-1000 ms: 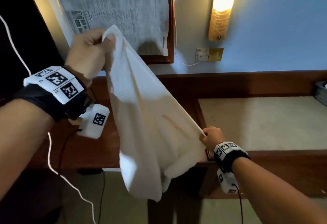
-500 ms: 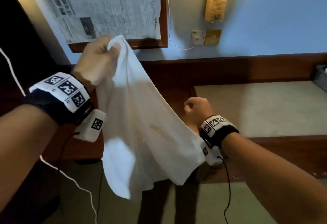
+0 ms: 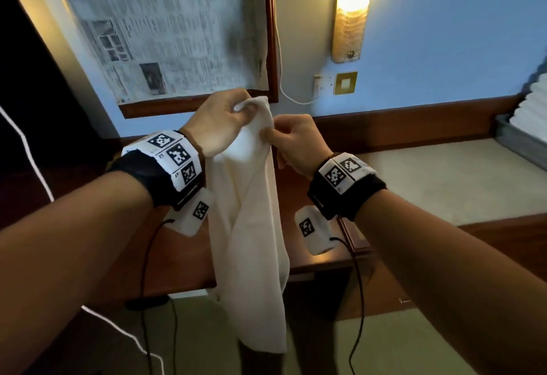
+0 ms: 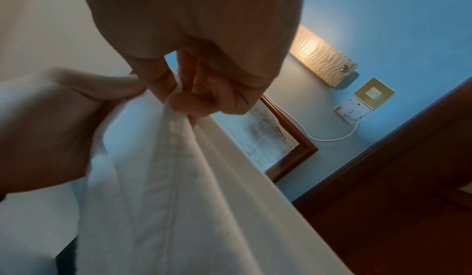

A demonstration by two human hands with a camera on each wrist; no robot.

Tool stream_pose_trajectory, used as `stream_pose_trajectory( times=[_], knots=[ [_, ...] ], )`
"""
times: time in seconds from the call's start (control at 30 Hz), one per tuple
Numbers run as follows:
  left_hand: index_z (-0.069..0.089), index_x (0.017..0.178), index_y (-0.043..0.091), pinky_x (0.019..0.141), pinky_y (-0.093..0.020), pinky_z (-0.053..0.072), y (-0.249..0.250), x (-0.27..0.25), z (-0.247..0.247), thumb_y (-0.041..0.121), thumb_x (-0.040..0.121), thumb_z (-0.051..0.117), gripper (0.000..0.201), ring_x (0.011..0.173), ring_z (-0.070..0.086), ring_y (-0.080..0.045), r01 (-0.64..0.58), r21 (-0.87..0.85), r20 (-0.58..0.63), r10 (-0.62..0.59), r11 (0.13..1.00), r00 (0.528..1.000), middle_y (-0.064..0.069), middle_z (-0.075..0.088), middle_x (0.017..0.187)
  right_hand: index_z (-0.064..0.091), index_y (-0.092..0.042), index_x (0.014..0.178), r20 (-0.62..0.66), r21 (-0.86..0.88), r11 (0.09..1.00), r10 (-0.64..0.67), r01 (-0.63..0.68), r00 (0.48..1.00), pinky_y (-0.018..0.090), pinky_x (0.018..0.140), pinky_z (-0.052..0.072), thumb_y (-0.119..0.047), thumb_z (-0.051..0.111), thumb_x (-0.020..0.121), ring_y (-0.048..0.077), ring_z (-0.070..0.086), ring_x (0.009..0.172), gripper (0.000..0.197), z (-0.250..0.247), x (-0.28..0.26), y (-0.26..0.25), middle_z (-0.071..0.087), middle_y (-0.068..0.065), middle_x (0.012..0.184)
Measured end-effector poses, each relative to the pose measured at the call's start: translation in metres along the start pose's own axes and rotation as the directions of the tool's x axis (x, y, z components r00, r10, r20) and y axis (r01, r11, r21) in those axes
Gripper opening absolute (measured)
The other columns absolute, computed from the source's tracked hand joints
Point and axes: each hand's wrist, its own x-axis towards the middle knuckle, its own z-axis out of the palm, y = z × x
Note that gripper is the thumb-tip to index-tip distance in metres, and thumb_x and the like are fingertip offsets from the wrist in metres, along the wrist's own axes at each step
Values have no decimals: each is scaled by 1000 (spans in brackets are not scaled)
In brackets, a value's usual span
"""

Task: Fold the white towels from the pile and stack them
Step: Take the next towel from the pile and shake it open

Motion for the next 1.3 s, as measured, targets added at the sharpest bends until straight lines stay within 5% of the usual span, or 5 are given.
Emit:
stream_pose_trajectory(
  times=[0.4, 0.8, 0.97, 1.13, 1.3],
  knots=[
    [54, 72, 26, 54, -11, 32, -22, -21, -56, 26, 101, 54, 29, 55, 43, 6, -44, -52, -172, 35, 998, 984, 7, 46, 69, 52, -16, 51, -62, -613, 714, 385, -340, 921, 28, 58, 39, -20, 60, 79, 29, 56, 62, 29, 30, -75, 88, 52, 1, 55],
    [41, 57, 24, 50, -32, 21, -55, -51, -92, 34, 95, 57, 41, 49, 30, -12, 35, -101, -270, -62, 994, 961, 6, 32, 53, 66, -5, 114, -304, -782, 138, 766, -607, 567, 36, 84, 51, -15, 64, 88, 35, 66, 104, 28, -28, -197, 192, 68, 18, 116],
    [53, 66, 22, 54, -30, 29, -45, -46, -61, 29, 98, 55, 33, 53, 41, -8, 26, -73, -177, -38, 997, 984, 8, 46, 62, 66, -7, 103, -169, -781, 336, 697, -527, 696, 36, 79, 52, -16, 54, 90, 36, 67, 98, 20, -16, -157, 169, 69, 16, 108],
    [59, 77, 23, 69, -29, 39, -23, -39, -10, 27, 100, 58, 23, 70, 50, -8, -21, -23, 2, 21, 1000, 1000, 5, 55, 74, 73, -15, 102, -10, -210, 956, 209, -206, 978, 34, 84, 56, -5, 57, 81, 14, 67, 87, 29, 6, -70, 68, 74, 4, 99],
    [55, 75, 27, 61, -26, 34, 1, -33, 13, 23, 102, 56, 27, 58, 46, 1, -23, 5, 57, 23, 1000, 998, 9, 50, 67, 66, -5, 111, 95, 66, 998, -28, 21, 995, 16, 67, 48, 3, 58, 87, 9, 59, 79, 26, -17, -24, -19, 67, 16, 98]
  ],
)
